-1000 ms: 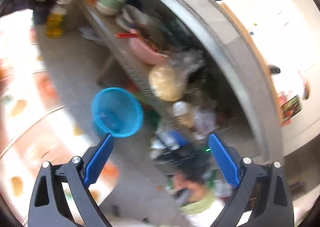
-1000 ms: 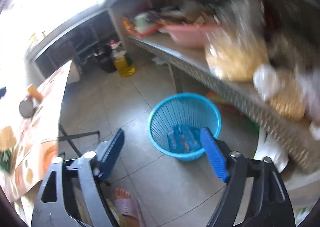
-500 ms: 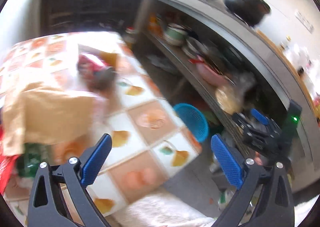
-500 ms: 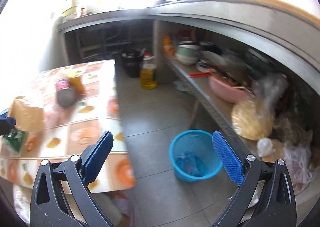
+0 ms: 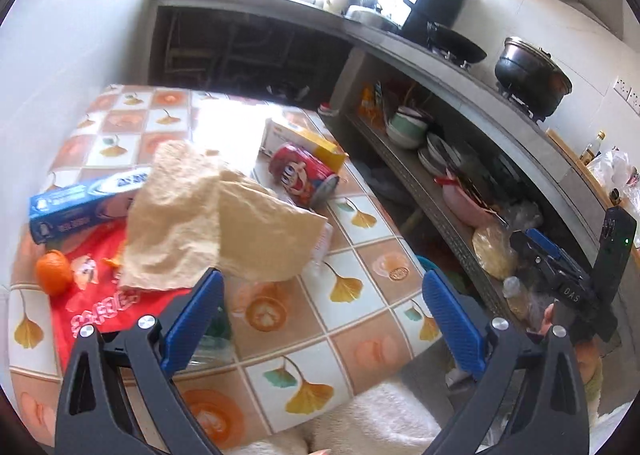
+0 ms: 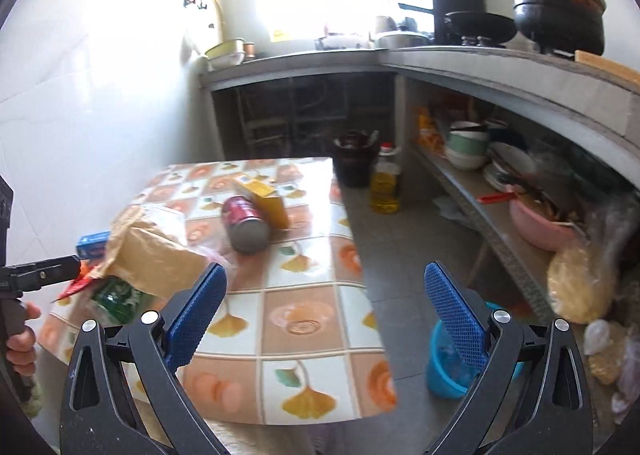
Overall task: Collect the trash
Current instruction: 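Grasp the brown paper bag with the left gripper and lift it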
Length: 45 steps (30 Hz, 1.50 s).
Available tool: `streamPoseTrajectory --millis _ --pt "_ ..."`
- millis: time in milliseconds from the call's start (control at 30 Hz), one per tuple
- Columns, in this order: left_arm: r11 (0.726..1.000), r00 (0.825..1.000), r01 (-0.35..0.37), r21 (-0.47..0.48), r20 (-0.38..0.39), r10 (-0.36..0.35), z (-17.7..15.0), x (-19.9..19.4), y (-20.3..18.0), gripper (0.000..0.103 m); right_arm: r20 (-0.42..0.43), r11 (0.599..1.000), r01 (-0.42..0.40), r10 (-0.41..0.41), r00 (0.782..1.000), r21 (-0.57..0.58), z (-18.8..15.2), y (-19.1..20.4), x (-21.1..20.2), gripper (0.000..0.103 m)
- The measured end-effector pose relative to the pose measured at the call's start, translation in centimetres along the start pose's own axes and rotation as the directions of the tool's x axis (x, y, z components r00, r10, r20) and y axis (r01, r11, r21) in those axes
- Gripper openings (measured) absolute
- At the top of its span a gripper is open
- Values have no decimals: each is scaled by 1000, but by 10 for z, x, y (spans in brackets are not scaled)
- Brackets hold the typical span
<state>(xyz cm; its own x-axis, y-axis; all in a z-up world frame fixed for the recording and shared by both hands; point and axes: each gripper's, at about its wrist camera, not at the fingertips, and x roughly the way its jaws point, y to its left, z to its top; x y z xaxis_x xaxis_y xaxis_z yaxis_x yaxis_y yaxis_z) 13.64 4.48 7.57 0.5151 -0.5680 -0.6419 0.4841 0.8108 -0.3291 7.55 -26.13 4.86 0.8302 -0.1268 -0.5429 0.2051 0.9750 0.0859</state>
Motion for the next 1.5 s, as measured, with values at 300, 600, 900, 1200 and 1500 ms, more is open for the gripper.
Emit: streamPoseTrajectory --millis 300,600,900,1200,1500 --pt "985 991 -105 137 92 93 -14 -11 6 97 -136 953 -293 300 944 70 6 38 45 95" --pt "984 986 -143 107 104 132 11 8 29 97 -229 894 -433 447 864 111 1 79 80 95" --pt "909 937 -254 329 -149 316 38 108 32 94 -269 891 -433 454 849 136 -8 72 97 95" --pt "826 885 -367 427 -115 452 26 116 32 49 -270 892 -410 449 852 190 -12 52 107 95" --pt "890 923 -340 305 -74 378 37 71 38 23 -246 891 -412 450 858 192 -12 44 100 95"
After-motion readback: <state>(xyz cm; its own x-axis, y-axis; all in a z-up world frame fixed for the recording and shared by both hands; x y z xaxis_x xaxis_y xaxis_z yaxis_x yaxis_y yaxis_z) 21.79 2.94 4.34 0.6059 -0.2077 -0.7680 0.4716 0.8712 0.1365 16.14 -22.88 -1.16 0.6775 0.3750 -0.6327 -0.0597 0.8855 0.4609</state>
